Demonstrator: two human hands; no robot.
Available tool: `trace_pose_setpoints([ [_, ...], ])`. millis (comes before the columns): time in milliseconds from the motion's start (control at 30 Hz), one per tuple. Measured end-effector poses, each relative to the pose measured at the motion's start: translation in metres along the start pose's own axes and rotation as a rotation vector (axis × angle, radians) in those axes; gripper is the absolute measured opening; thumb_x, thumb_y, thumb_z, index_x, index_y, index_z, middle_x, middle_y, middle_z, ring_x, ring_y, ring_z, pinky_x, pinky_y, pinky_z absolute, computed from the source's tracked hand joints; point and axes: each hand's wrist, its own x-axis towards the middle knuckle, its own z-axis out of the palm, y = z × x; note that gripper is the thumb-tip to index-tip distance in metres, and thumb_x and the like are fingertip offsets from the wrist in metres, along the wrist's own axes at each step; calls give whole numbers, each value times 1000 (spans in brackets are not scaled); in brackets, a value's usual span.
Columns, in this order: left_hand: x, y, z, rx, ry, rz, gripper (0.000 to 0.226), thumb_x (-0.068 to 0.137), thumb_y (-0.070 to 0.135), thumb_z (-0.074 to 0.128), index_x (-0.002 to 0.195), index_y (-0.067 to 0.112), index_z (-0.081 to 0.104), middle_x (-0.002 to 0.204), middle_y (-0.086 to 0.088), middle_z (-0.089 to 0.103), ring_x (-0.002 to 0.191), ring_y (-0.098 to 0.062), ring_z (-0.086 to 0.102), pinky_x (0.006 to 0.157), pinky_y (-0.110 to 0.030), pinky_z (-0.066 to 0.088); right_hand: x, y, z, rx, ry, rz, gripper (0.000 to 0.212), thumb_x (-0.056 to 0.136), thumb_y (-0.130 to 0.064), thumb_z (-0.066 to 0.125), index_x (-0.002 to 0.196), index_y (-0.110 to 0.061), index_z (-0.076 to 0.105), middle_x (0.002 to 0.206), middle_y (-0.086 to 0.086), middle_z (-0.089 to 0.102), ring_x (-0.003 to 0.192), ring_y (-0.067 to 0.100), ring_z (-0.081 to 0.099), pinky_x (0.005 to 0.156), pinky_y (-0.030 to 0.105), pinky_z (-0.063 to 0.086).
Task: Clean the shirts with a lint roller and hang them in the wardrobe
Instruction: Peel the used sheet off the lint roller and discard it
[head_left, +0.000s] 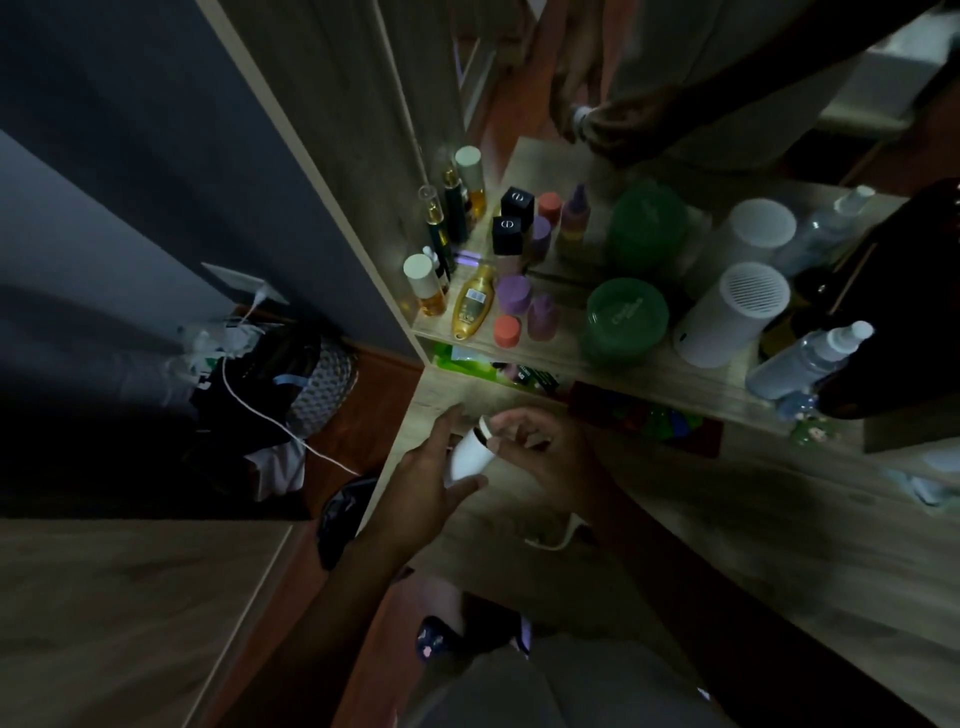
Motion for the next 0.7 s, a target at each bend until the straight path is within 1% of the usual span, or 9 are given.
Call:
trace_pose_setpoints([
  [67, -5, 4, -3, -12, 24, 26, 90, 82, 30, 81, 154, 35, 27, 127, 2, 66, 106, -14, 65, 83, -26, 53, 1, -4, -2, -14, -13, -17, 19, 82, -12, 77, 102, -12, 75, 103, -3, 74, 94, 4, 67, 82, 22, 52],
  [167, -10, 8, -9, -20, 48, 62, 87, 85, 31, 79, 155, 36, 27, 131, 10, 62, 110, -8, 62, 83, -8, 46, -1, -10, -2, -12, -67, -9, 19, 83, -19, 76, 102, -17, 76, 100, -9, 73, 92, -1, 66, 81, 19, 52],
  [200, -11, 9, -11, -29, 54, 72, 87, 86, 32, 78, 154, 38, 26, 132, 9, 62, 111, -8, 62, 85, -11, 48, -2, -12, -1, -29, -49, -12, 20, 82, -25, 75, 101, -19, 76, 101, -10, 74, 95, 1, 66, 83, 23, 53],
  [300, -14, 11, -15, -34, 64, 96, 84, 88, 36, 75, 154, 43, 24, 128, 3, 67, 108, -10, 65, 89, -33, 55, -5, -16, 2, -43, -31, -98, 27, 80, -38, 70, 101, -22, 76, 107, -12, 74, 103, 4, 67, 89, 34, 57],
  [367, -15, 15, -16, -35, 78, 112, 79, 90, 39, 72, 154, 43, 25, 127, 3, 68, 104, -9, 66, 84, -37, 56, -8, -18, 3, -11, -70, -199, 27, 84, -29, 71, 110, -27, 72, 114, -20, 70, 110, 1, 65, 94, 30, 56],
  [467, -15, 21, -20, -39, 109, 133, 70, 91, 48, 68, 151, 40, 32, 132, 9, 63, 110, -1, 62, 86, -28, 55, -13, -14, 1, -39, -140, -216, 46, 85, -15, 75, 123, -37, 62, 120, -32, 62, 115, -3, 60, 99, 18, 49],
  [533, -14, 24, -21, -62, 135, 162, 60, 91, 46, 67, 145, 34, 42, 132, 14, 62, 112, 5, 59, 87, -24, 52, -11, -4, 2, 2, -167, -139, 52, 85, -14, 76, 133, -28, 60, 128, -19, 64, 117, -1, 60, 99, 19, 49],
  [600, -10, 26, -18, -97, 177, 163, 51, 93, 36, 69, 139, 29, 49, 126, 15, 64, 109, 3, 61, 87, -27, 54, -7, 9, 2, 71, -162, -80, 52, 88, -8, 72, 137, -16, 57, 134, -6, 63, 121, 3, 60, 99, 22, 51],
  [700, -4, 27, -14, -197, 244, 96, 45, 91, 27, 74, 130, 30, 51, 115, 24, 63, 99, -1, 65, 76, -26, 57, -1, 35, 4, -63, -31, -28, 35, 91, -4, 64, 125, -14, 65, 124, -7, 67, 114, 4, 63, 97, 32, 54],
])
